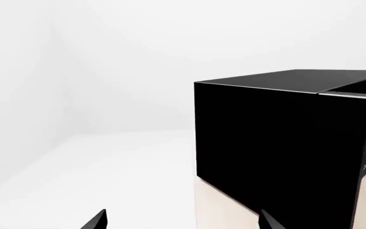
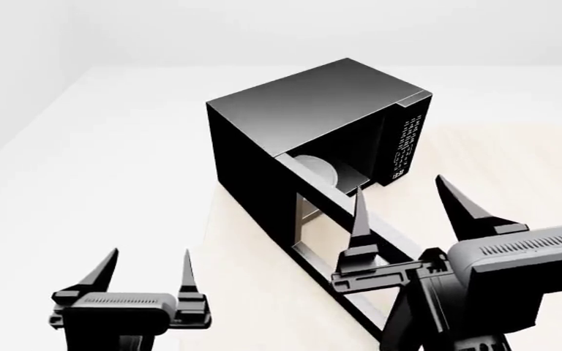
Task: Close the microwave.
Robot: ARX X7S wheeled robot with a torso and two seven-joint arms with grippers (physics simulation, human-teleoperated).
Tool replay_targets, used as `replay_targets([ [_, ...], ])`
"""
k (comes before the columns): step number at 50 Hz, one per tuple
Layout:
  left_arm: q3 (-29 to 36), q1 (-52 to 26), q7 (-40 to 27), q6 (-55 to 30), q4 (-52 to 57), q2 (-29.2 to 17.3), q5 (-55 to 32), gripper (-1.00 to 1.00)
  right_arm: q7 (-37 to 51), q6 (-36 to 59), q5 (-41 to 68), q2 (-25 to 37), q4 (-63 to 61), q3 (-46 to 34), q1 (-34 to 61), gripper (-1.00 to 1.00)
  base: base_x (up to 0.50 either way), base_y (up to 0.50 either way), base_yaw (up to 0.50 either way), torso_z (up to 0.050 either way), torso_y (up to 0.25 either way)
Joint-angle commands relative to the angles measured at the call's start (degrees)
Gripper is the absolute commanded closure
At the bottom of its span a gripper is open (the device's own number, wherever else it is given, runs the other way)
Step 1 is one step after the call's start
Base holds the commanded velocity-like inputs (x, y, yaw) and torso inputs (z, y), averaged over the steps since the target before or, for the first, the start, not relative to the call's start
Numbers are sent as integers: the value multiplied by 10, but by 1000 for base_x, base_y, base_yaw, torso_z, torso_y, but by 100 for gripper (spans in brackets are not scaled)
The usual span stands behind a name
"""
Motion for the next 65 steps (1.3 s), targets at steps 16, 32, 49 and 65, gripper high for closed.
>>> replay_targets([
  [16,-8,-5,-8,0,-4,-5,-8,-100,7,5,-4,-1,11,-71,30,-100,0,0,0,0,0],
  [32,-6,0,-12,0,1,-7,-9,-100,16,13,4,8,9,-119,35,-100,0,0,0,0,0],
  [49,-4,6,-18,1,6,-10,-7,-100,20,35,15,15,19,-150,42,-100,0,0,0,0,0],
  [65,2,-3,-19,-2,0,-11,-9,-100,23,42,30,20,40,-165,52,-100,0,0,0,0,0],
])
